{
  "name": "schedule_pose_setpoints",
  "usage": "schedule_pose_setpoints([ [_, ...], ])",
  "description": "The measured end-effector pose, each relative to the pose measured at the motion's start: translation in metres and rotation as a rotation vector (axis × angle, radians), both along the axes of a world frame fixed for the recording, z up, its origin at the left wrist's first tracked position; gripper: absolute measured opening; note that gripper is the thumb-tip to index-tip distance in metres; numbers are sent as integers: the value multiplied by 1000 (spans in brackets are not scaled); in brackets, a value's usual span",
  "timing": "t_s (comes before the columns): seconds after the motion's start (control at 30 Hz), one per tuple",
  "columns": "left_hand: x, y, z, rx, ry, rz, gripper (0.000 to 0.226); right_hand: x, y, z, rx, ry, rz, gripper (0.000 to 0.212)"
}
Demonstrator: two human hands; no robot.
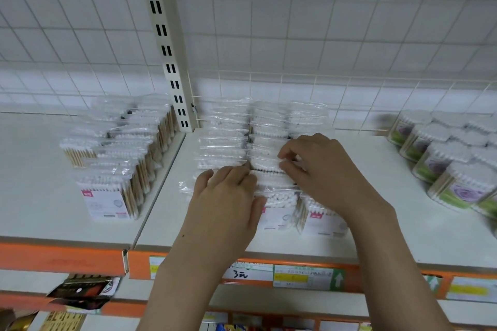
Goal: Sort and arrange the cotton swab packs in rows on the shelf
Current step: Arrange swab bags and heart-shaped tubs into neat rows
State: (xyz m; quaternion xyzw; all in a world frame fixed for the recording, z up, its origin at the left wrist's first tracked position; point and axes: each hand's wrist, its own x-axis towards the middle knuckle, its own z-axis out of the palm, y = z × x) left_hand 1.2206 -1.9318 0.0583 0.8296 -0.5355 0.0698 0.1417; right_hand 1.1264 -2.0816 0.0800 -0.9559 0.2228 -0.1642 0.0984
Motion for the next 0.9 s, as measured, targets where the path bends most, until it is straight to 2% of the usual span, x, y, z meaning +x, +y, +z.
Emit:
schedule_pose_setpoints([
  [0.13,2,-2,0,-25,18,-3,37,10,-3,-1,15,27,1,18],
  [0.27,4,-3,-1,-52,47,-3,34,14,-5,2,-85,17,-25,18],
  [0.33,6,-3,0,-46,36,-3,34,14,-4,7,-98,-58,-52,18],
  [0.5,10,-6,1,-59,34,-10,33,4,2,21,27,-364,-100,10],
  [0.9,19,-10,4,-41,44,-37,33,-10,6,33,329,-691,-85,16],
])
